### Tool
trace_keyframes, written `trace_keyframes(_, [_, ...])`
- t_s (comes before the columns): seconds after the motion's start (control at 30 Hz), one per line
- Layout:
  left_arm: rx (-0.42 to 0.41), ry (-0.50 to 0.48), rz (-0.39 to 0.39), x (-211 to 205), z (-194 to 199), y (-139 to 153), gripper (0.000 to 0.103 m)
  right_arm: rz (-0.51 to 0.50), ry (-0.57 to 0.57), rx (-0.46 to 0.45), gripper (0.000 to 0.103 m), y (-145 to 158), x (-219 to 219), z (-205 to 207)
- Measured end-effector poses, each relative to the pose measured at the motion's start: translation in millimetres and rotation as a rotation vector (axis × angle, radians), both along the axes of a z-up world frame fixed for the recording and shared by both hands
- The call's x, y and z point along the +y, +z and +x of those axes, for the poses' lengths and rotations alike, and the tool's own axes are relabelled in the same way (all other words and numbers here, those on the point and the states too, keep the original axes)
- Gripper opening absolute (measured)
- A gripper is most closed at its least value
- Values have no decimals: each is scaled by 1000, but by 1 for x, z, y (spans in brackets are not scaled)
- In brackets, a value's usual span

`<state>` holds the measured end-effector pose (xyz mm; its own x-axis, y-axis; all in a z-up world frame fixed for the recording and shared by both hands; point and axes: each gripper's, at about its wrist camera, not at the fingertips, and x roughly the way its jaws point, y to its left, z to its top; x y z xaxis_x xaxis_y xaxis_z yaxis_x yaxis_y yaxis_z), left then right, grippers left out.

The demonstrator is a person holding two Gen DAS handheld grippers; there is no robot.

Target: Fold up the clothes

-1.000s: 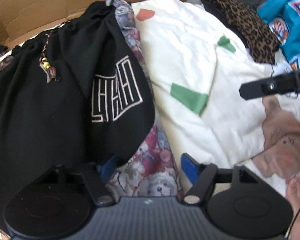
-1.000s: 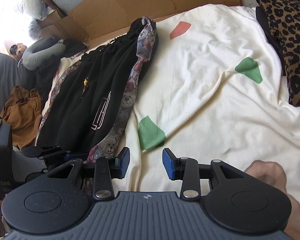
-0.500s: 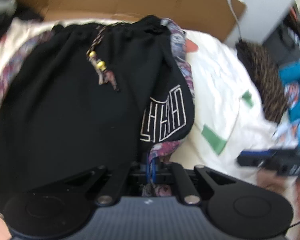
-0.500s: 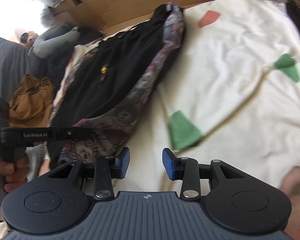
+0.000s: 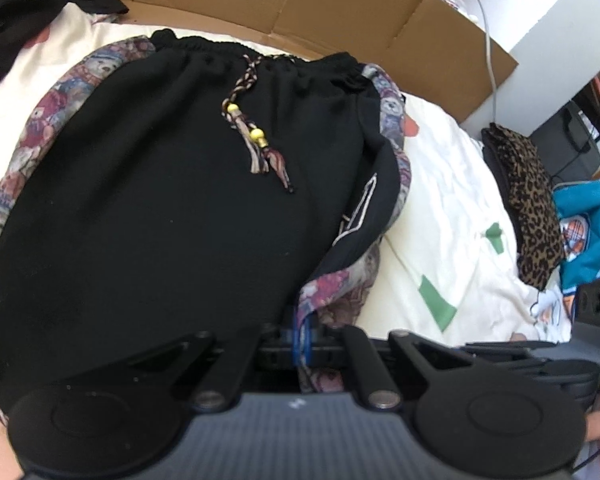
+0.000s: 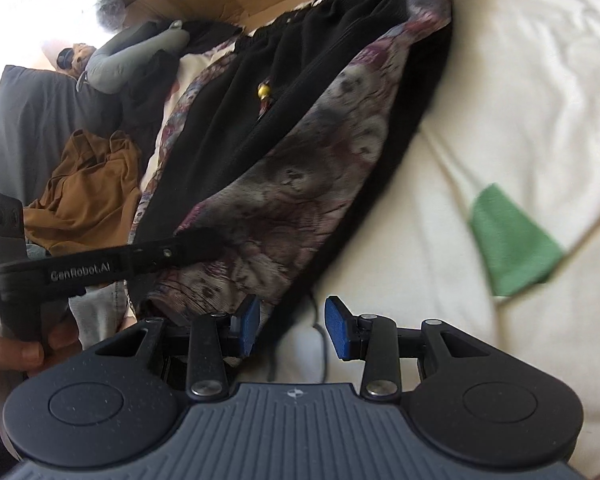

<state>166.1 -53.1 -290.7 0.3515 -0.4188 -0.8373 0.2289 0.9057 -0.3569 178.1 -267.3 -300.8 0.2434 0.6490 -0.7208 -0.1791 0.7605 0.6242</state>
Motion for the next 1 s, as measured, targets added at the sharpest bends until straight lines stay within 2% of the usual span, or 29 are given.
trace_keyframes(0.1, [0,-13,10,2,-3,1,10,1,-6,33,44,-8,11,3])
trace_keyframes(0.23, [4,-10,-2,8,-6,1,10,-7,-2,66,44,-20,23,5])
trace_keyframes(0.4, [2,-17,4,12,-11,1,10,0,-8,59,42,-23,28,5])
trace_keyframes(0.43, [6,-17,5,12,-12,0,10,5,-14,66,29,-25,28,6])
trace_keyframes(0.47, [10,-17,7,12,-12,-1,10,16,-26,84,23,-27,27,7])
trace_keyframes(0.53, [15,-19,6,12,-13,-1,10,36,-45,108,2,-31,23,7])
trace_keyframes(0.83, [14,-24,18,4,-12,0,11,29,-74,99,0,-16,-14,-6])
trace_keyframes(1.0, [8,-42,6,-13,-10,2,28,7,-116,97,0,-6,-51,-13])
